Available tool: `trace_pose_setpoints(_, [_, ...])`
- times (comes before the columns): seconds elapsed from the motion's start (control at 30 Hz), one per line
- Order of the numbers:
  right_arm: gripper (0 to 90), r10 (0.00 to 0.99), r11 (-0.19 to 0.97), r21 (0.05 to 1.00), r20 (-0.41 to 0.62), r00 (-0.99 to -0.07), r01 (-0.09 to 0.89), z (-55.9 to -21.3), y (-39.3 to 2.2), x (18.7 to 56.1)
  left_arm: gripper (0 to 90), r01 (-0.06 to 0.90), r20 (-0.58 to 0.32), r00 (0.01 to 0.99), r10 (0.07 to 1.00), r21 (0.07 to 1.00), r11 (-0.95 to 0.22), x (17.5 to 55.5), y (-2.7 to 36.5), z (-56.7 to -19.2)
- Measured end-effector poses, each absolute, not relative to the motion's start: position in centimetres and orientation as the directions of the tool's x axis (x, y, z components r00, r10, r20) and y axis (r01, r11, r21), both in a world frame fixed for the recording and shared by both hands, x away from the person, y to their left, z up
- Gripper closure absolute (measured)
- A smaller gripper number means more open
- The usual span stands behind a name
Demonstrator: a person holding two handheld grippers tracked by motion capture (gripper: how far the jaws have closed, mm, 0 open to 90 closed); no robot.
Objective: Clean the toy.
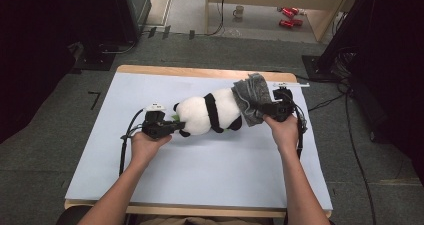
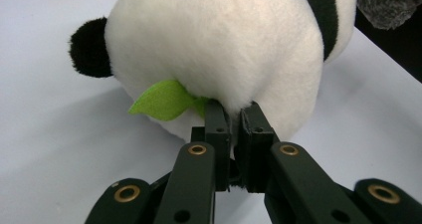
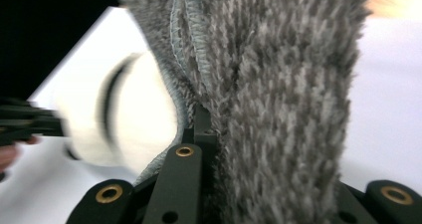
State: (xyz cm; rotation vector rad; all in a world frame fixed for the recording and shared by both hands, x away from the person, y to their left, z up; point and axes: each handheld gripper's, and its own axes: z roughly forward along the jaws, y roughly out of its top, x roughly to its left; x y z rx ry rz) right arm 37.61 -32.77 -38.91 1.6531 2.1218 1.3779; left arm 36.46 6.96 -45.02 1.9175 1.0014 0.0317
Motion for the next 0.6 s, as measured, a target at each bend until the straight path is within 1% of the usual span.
trace_pose_setpoints(0.13, [79.1, 0.778, 0.029, 0.715, 0.422, -0.465, 0.698, -37.6, -30.6, 36.6, 87.0, 0.653, -0.406, 0.67, 0.621, 0.72, -0.234, 36.1, 7.2, -44.3])
trace_pose_setpoints(0.3, [79.0, 0.718, 0.123, 0.724, 0.407, -0.565, 0.678, -36.7, -27.0, 35.2, 87.2, 0.674, -0.467, 0.676, 0.57, 0.704, -0.223, 35.2, 7.5, -43.0])
trace_pose_setpoints(0.4, [79.0, 0.663, 0.158, 0.716, 0.433, -0.61, 0.68, -36.8, -25.0, 34.6, 87.1, 0.671, -0.46, 0.676, 0.576, 0.707, -0.223, 35.0, 7.5, -42.8])
trace_pose_setpoints(0.47, [79.0, 0.64, 0.2, 0.703, 0.434, -0.634, 0.683, -37.4, -23.6, 34.4, 87.0, 0.669, -0.452, 0.674, 0.585, 0.709, -0.223, 35.1, 7.5, -43.0])
trace_pose_setpoints(0.53, [78.9, 0.649, 0.242, 0.694, 0.404, -0.645, 0.678, -38.3, -22.6, 34.5, 86.9, 0.665, -0.438, 0.672, 0.597, 0.712, -0.226, 35.2, 7.6, -43.2])
trace_pose_setpoints(0.6, [79.0, 0.677, 0.246, 0.68, 0.389, -0.625, 0.69, -39.3, -22.3, 35.0, 86.4, 0.655, -0.415, 0.674, 0.611, 0.718, -0.235, 35.3, 7.7, -43.4])
